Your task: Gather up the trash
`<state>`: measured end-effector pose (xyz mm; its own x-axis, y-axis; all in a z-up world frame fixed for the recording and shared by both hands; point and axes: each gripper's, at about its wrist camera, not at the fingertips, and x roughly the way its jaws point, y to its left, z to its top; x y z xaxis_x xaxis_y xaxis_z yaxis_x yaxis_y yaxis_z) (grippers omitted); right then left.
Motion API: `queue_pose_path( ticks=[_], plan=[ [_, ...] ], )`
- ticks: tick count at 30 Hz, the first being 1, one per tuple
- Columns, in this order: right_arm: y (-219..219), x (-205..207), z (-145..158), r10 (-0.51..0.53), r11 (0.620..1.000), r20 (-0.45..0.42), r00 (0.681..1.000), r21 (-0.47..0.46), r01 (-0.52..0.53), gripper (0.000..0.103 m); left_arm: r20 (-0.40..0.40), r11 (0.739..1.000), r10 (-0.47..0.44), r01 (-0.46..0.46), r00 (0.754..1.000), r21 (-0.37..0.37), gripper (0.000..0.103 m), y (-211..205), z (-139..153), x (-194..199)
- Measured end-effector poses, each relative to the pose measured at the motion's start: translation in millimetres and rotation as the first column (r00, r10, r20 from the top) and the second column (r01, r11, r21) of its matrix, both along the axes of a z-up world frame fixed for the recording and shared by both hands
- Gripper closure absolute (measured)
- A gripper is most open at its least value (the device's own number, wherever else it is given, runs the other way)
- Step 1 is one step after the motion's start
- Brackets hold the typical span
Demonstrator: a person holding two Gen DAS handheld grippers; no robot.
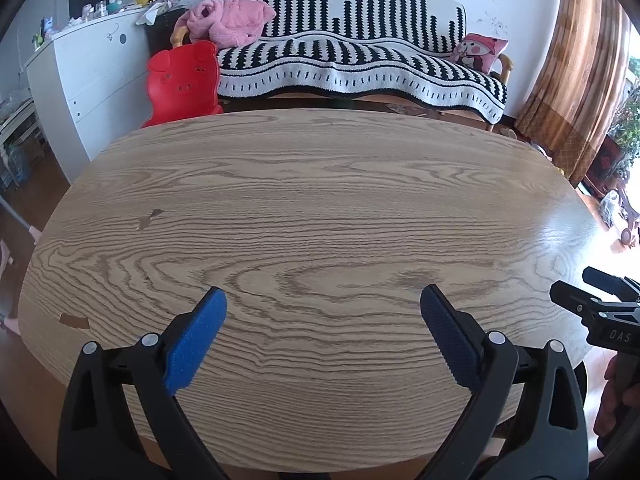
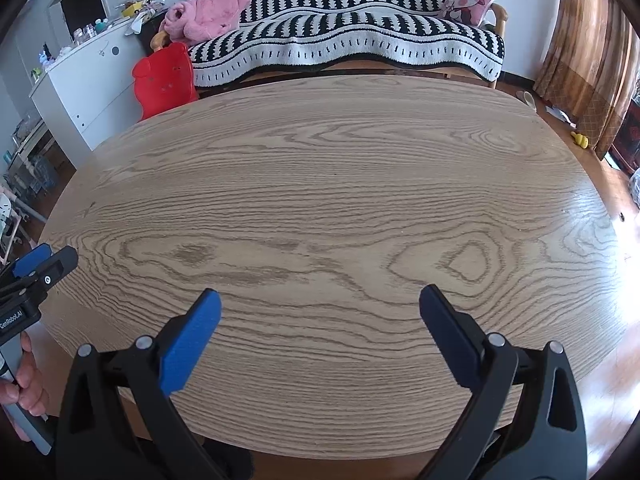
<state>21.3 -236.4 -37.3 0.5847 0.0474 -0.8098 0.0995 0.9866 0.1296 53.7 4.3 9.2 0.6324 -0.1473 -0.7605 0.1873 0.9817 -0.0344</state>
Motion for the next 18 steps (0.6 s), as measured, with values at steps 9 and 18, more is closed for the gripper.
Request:
queue_pose_path(
  ticks=[9,18],
  plan=[
    [-2.7,-1.0,-0.7,-0.003,1.0,-0.002,1.0,0.004,0.003,0.007,-0.004,1.0,-0.006,0.006,1.0,0.005,0.008,-3.0,-2.3,-0.3],
    [-2.6,-0.8,-1.5,0.001,1.0,-0.005,1.0,0.001,-0.001,0.007,-0.005,1.0,-0.006,0.006,1.0,0.005,0.008,-2.9,-3.8,0.0]
  ],
)
